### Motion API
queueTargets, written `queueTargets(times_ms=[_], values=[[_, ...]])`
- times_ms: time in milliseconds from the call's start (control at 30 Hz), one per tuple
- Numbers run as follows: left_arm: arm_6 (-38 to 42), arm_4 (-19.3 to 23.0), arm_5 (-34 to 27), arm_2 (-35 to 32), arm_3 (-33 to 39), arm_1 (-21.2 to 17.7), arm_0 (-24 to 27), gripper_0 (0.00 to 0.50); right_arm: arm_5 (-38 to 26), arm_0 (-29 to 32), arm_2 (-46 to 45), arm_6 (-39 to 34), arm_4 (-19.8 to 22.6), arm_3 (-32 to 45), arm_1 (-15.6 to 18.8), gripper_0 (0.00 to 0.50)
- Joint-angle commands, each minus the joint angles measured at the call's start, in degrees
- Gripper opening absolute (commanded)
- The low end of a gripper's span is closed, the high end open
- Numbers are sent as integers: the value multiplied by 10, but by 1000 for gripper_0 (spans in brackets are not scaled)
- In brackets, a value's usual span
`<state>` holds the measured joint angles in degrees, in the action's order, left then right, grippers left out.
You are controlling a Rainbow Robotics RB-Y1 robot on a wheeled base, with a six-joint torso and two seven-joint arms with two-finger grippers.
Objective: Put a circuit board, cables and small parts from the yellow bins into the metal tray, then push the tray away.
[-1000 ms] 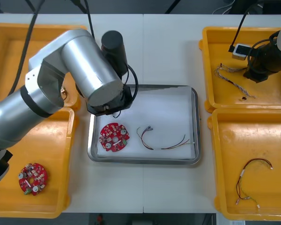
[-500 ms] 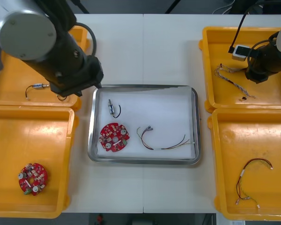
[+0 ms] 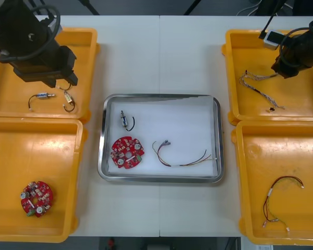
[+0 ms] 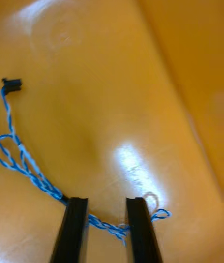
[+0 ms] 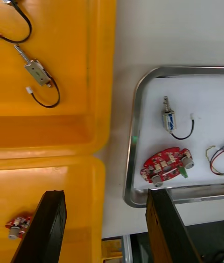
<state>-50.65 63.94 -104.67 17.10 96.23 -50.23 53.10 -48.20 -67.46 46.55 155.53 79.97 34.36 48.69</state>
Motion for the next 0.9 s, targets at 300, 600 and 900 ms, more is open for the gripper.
queueTargets(times_ms=[300,600,900], values=[[-269,11,75,-16,-124,-60,36,500,28,-29,-27,-28,202,-126,34,500],[-437,18,106,-16,-191,-72,36,500,61,-28,-25,-131,186,-166,7,500],[-544,15,141,-15,-249,-73,36,500,109,-17,-25,-209,179,-177,-28,500]])
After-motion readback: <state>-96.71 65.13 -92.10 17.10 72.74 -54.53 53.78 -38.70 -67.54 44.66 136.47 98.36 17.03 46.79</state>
